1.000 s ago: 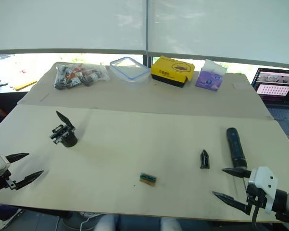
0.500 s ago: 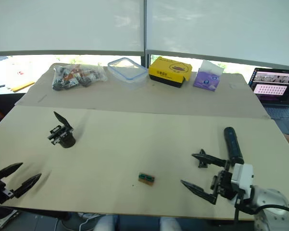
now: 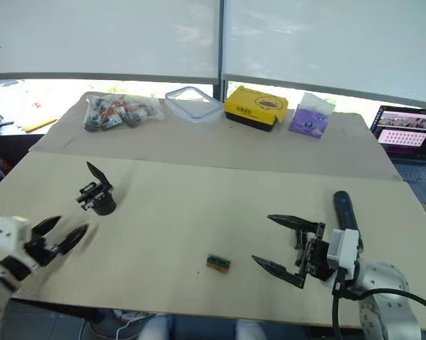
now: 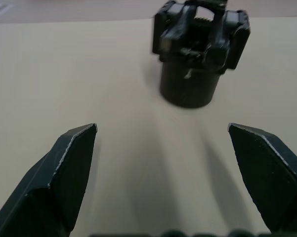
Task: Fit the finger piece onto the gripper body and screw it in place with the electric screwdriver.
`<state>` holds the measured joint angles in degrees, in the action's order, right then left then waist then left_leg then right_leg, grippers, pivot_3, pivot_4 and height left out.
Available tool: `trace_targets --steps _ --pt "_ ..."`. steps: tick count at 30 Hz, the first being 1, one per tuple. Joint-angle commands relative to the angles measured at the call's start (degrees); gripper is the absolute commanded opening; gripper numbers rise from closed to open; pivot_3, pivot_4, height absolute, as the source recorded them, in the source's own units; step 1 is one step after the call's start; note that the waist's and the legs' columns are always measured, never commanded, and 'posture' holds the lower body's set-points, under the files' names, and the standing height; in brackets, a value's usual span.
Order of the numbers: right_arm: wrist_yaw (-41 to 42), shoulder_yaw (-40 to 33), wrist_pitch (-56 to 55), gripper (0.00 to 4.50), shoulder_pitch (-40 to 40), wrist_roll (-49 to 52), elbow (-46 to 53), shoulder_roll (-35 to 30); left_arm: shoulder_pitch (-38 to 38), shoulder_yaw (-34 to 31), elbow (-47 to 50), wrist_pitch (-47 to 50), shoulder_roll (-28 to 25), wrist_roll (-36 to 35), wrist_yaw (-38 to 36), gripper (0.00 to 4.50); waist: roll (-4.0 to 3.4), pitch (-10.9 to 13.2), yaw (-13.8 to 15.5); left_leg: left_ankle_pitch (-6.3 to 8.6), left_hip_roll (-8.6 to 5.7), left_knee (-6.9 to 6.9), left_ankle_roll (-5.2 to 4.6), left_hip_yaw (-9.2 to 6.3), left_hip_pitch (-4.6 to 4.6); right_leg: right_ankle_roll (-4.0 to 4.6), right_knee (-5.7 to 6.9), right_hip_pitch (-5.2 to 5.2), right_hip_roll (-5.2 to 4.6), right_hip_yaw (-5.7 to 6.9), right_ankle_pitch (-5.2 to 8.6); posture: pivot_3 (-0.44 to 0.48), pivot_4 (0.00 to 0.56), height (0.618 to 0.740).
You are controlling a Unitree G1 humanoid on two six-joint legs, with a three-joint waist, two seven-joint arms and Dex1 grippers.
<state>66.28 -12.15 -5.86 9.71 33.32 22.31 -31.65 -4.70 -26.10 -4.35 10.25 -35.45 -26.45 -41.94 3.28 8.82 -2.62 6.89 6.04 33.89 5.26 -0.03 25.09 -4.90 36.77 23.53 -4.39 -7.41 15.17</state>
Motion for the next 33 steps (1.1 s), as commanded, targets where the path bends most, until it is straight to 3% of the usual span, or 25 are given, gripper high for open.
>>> trace_targets --steps 1,18,23,28,33 --pt "0.3 -0.1 -1.9 4.44 -0.2 0.6 0.3 0.0 3.4 3.3 0.2 0.0 0.7 2.9 2.4 4.5 -0.01 0.0 0.0 0.0 0.0 -0.01 -0.01 -0.01 0.0 0.0 0.01 0.0 0.01 0.01 0.0 0.0 0.15 0.74" --pt "0.1 0.6 -0.8 4.44 1.7 1.0 0.0 -0.3 16.6 10.7 -13.3 -4.6 3.4 9.9 4.9 4.5 -0.09 0.0 0.5 -0.01 -0.01 0.02 0.0 -0.13 -0.06 -0.05 -0.01 -0.19 0.0 0.17 0.03 0.0 0.15 0.74" --pt "0.2 0.5 -1.0 4.5 2.6 1.1 0.1 -0.3 17.4 12.4 -14.2 -7.5 5.0 9.8 2.9 2.35 -0.22 -0.1 0.5 0.0 -0.01 0.01 0.01 -0.13 -0.24 -0.07 -0.02 -0.35 -0.01 0.17 0.04 0.0 0.15 0.74" --pt "0.0 -1.7 -0.7 4.5 3.2 1.8 0.4 -1.5 16.9 14.4 -5.0 -7.1 7.4 8.2 2.0 2.35 -0.23 -0.1 1.5 0.0 -0.06 0.02 0.01 -0.13 -0.21 -0.08 -0.12 -0.38 -0.04 0.16 0.05 0.0 0.15 0.74" --pt "0.1 -4.9 -0.4 4.5 6.5 3.0 1.2 -3.1 17.0 22.3 8.8 -0.6 11.0 9.0 3.6 2.35 -0.2 -0.1 2.3 0.0 -0.06 0.02 0.01 -0.15 -0.01 -0.1 -0.17 -0.31 -0.03 0.18 0.07 0.0 0.15 0.74"
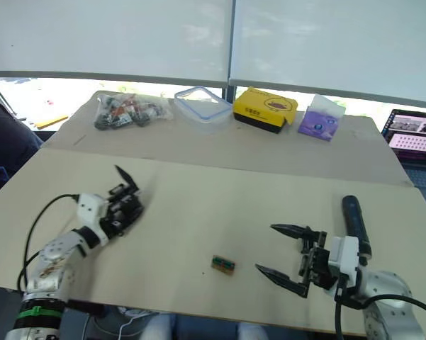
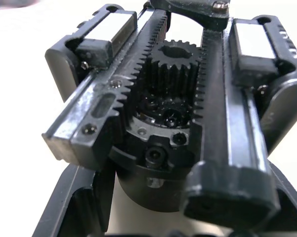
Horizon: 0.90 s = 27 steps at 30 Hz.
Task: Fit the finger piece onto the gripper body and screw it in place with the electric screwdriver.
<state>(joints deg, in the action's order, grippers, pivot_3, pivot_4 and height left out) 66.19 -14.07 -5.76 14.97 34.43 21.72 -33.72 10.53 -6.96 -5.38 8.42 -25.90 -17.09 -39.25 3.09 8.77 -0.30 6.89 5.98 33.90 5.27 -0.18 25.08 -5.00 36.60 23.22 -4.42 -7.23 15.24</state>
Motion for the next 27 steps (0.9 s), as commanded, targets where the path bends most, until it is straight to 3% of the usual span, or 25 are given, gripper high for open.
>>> trace_targets --steps 1,5,14,27 --pt "0.4 -3.6 -0.5 4.5 1.9 2.2 1.8 -1.2 1.9 5.1 11.6 2.4 2.7 0.5 2.0 2.35 -0.01 0.0 0.0 0.0 0.0 0.0 0.0 0.0 0.01 -0.01 -0.01 0.0 0.0 -0.01 0.0 0.0 0.15 0.74" --pt "0.8 -5.9 -0.8 4.5 4.1 3.4 2.1 -1.8 2.0 13.1 15.6 4.7 6.8 3.6 3.4 2.35 -0.04 0.0 -0.3 -0.01 0.0 0.03 -0.01 -0.01 -0.01 -0.06 -0.01 -0.02 0.01 -0.01 0.02 0.0 0.15 0.74" --pt "1.4 -7.3 -2.8 4.5 9.3 3.0 3.1 0.0 6.1 22.8 8.0 1.6 13.6 10.8 4.6 2.35 -0.09 0.0 -0.8 -0.01 -0.05 0.07 -0.02 -0.07 -0.09 -0.07 0.01 -0.05 0.0 -0.04 0.03 0.0 0.15 0.74" --pt "1.0 -6.4 -2.4 4.5 10.6 2.7 3.3 0.2 5.9 26.3 3.3 0.5 15.5 12.2 2.7 2.35 -0.39 -0.1 -0.6 0.0 -0.08 0.05 -0.02 -0.09 -0.04 -0.08 -0.37 -0.17 -0.01 -0.03 0.01 0.0 0.15 0.74"
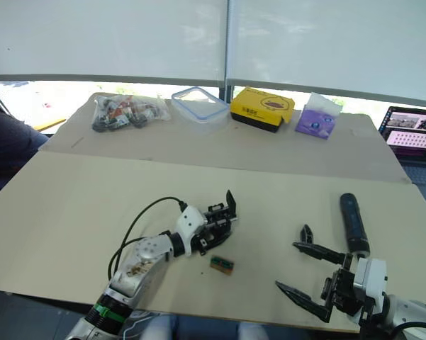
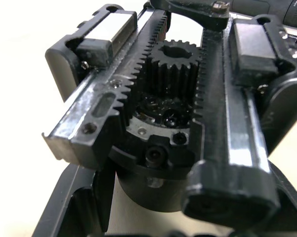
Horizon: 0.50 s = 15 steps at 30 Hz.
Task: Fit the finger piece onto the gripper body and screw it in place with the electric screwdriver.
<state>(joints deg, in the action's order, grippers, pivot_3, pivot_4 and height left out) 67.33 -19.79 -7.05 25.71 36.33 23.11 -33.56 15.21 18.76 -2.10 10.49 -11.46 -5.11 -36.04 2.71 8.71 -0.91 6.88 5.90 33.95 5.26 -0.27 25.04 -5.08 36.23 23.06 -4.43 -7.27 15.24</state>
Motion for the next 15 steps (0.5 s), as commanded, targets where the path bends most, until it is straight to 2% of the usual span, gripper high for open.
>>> trace_targets --steps 1,2,4,5,6,8,15 --pt "-0.2 -0.5 -1.0 4.5 -0.4 0.8 1.8 0.0 1.2 0.6 -0.2 -1.7 1.1 0.2 -0.7 2.35 -0.03 0.0 0.1 0.0 -0.01 0.0 0.0 0.0 0.0 0.0 -0.02 0.0 0.0 0.0 0.0 0.0 0.15 0.74" --pt "-0.2 -0.4 -0.9 4.5 -0.5 0.7 1.8 0.0 1.0 0.5 -0.2 -1.9 1.1 0.0 -0.9 2.35 -0.04 0.0 0.1 0.0 -0.02 0.0 0.0 0.0 0.0 0.0 -0.05 -0.02 -0.01 -0.01 0.0 0.0 0.15 0.74" --pt "-0.2 -0.3 -0.7 4.5 -0.9 0.8 1.7 -0.1 0.6 0.0 0.2 -1.8 0.9 -0.2 -1.2 3.38 -0.04 0.0 0.1 0.0 -0.03 0.0 0.0 -0.01 0.0 0.0 -0.07 -0.03 -0.01 0.0 0.0 0.0 0.15 0.74" --pt "-0.3 -0.2 -0.6 4.5 -0.9 0.8 1.7 -0.2 0.2 -0.3 0.5 -1.8 0.4 -0.3 -1.6 3.38 -0.04 0.0 0.1 0.0 -0.03 0.0 0.0 -0.01 0.0 -0.01 -0.07 -0.03 -0.01 0.0 0.0 0.0 0.15 0.74" --pt "-0.3 -0.1 -0.5 4.5 -0.9 0.8 1.8 -0.2 0.0 -0.7 0.8 -1.6 -0.2 -0.6 -2.2 3.99 -0.04 0.0 0.1 0.0 -0.03 0.0 0.0 -0.01 0.0 -0.01 -0.07 -0.04 -0.01 0.0 0.0 0.0 0.15 0.74" --pt "-0.5 0.1 -0.3 4.5 -0.9 0.8 2.0 -0.3 -0.3 -1.5 1.1 -1.6 -1.7 -1.2 -3.5 4.48 -0.06 0.0 0.0 0.0 -0.03 -0.01 0.0 -0.02 0.0 -0.01 -0.06 -0.03 -0.01 0.0 0.0 0.0 0.15 0.74" --pt "-1.3 0.4 0.7 4.5 -0.9 1.2 2.9 -0.7 2.6 -6.6 -1.1 -1.6 -9.6 -6.9 -14.1 4.48 -0.18 -0.1 -0.3 0.0 -0.02 -0.05 0.0 -0.04 -0.01 0.01 -0.01 0.0 0.0 0.01 -0.02 0.0 0.15 0.74"
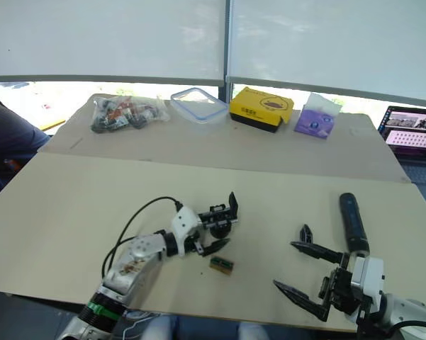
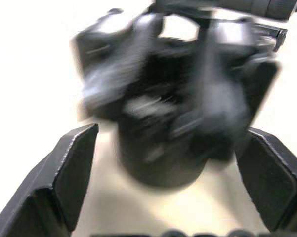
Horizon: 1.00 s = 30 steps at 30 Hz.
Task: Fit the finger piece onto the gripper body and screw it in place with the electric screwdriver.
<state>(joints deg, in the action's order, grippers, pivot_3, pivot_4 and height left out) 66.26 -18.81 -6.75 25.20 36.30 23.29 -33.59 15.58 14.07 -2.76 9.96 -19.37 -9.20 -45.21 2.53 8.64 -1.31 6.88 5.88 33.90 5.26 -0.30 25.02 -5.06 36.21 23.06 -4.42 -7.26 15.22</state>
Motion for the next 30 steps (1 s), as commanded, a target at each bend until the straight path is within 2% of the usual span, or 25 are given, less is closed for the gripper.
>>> trace_targets --steps 1,4,8,15,22,25,28,30 --pt "-0.3 -0.6 0.5 4.5 -0.3 1.3 2.8 -0.8 3.4 -1.9 -1.6 -1.5 -3.3 -3.7 -8.7 4.48 -0.01 0.0 0.2 0.0 0.0 0.01 0.0 0.0 0.0 0.0 -0.02 0.0 0.0 0.0 0.0 0.0 0.15 0.74" --pt "-0.6 -0.6 0.8 4.5 -0.3 1.4 3.2 -0.7 7.1 -1.5 -6.7 -3.1 -5.1 -4.9 -16.2 4.48 -0.02 0.0 0.5 0.0 -0.01 0.01 0.0 0.0 0.01 0.0 -0.08 0.0 -0.01 0.01 0.0 0.0 0.15 0.74" --pt "-0.9 -0.5 1.2 4.5 -0.2 1.3 3.7 -0.6 12.5 -0.8 -14.9 -6.2 -4.0 -4.7 -22.0 4.48 -0.01 0.0 0.6 0.0 -0.01 0.01 -0.01 0.0 0.08 0.0 -0.12 -0.03 0.0 0.03 0.0 0.0 0.15 0.74" --pt "-2.4 -0.3 1.5 4.5 0.2 1.0 5.0 -0.4 20.0 0.2 -28.7 -12.5 1.4 -2.3 -26.0 4.48 0.0 0.0 0.4 -0.03 -0.01 0.03 -0.05 -0.02 0.12 -0.05 -0.1 -0.02 0.01 0.03 -0.02 0.0 0.15 0.74" --pt "-4.0 -0.4 1.3 4.5 1.7 0.6 6.4 -0.2 22.5 0.5 -35.6 -16.6 3.8 -0.3 -28.5 4.48 0.0 0.0 0.5 -0.19 -0.01 0.02 -0.31 -0.04 0.12 -0.06 -0.08 -0.03 0.02 0.03 -0.03 0.0 0.15 0.74" --pt "-4.7 -0.2 1.0 4.5 2.1 0.3 6.9 0.1 22.9 0.1 -37.2 -18.9 4.6 0.1 -28.5 3.63 -0.01 0.0 0.5 -0.19 -0.01 0.03 -0.31 -0.04 0.12 -0.07 -0.08 -0.04 0.02 0.03 -0.03 0.0 0.15 0.74" --pt "-5.1 0.2 0.8 4.5 2.2 0.1 7.0 0.2 21.7 -0.7 -34.7 -19.7 5.7 -0.8 -28.1 2.27 -0.01 0.0 0.5 -0.19 -0.01 0.03 -0.31 -0.04 0.13 -0.07 -0.08 -0.04 0.02 0.03 -0.03 0.0 0.15 0.74" --pt "-5.1 0.4 0.8 4.5 2.1 0.0 6.8 0.2 19.7 -1.6 -30.2 -17.8 6.6 -2.1 -25.9 2.28 -0.01 0.0 0.4 -0.2 -0.01 0.03 -0.31 -0.04 0.13 -0.07 -0.08 -0.04 0.02 0.03 -0.03 0.0 0.15 0.74"
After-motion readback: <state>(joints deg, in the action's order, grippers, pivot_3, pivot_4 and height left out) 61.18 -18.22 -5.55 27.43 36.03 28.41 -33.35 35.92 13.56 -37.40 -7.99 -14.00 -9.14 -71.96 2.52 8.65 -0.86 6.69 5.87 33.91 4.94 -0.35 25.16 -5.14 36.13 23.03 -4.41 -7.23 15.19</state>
